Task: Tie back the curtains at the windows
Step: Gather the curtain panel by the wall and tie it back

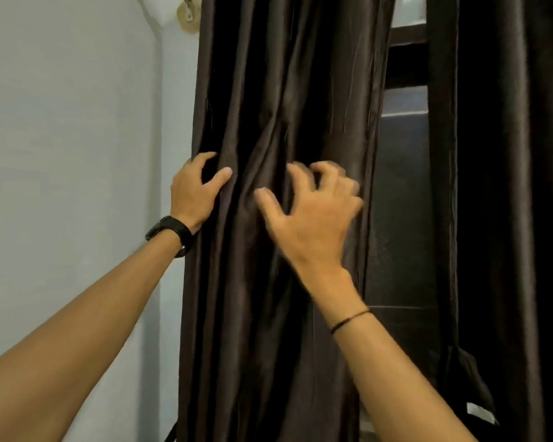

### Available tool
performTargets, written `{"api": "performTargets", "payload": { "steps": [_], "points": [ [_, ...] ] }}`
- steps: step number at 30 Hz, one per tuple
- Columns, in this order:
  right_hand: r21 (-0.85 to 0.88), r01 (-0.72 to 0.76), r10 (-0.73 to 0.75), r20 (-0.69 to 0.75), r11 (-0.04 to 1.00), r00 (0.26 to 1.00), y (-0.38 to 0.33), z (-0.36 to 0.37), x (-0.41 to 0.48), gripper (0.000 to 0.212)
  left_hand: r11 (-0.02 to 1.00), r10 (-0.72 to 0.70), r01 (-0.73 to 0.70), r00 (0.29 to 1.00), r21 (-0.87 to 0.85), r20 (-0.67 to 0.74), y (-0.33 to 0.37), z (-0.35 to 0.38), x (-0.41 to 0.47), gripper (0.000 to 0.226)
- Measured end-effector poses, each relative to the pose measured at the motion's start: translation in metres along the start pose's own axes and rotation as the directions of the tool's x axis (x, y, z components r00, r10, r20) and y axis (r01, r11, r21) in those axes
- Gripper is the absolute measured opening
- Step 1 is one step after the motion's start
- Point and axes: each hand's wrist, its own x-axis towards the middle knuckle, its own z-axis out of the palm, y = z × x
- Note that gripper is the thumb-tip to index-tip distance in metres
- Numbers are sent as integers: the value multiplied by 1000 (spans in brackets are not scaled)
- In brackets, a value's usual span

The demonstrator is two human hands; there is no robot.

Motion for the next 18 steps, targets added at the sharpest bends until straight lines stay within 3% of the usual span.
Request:
{"api": "performTargets", "payload": {
  "steps": [2, 4, 8, 11, 14, 15, 18],
  "points": [
    [-121, -230, 227, -40, 966, 973, 37, -18, 8, 85, 997, 70, -71, 998, 15, 4, 8, 11, 1, 66],
    [-139, -338, 344, 21, 931, 939, 65, -26, 19, 98, 992, 124, -124, 992, -31, -6, 19, 21, 1, 73],
    [51, -323, 304, 226, 945, 925, 94, -17, 29, 88, 970, 127, -126, 992, -209, -10, 28, 35, 1, 93],
    [16, -299, 289, 206, 954, 935, 95, 3, 28, 70, 968, 7, -2, 1000, -251, 19, 26, 38, 0, 92],
    [-16, -357, 351, 222, 934, 910, 90, 14, 30, 71, 970, -42, 50, 998, -237, 38, 16, 32, -2, 89],
    [8, -352, 340, 243, 936, 909, 90, 19, 31, 62, 970, -53, 62, 997, -235, 47, 11, 28, -2, 88],
    [23, -247, 230, 284, 969, 931, 81, 33, 29, 7, 967, -93, 113, 991, -226, 95, -1, 20, -4, 88]
  ]
}}
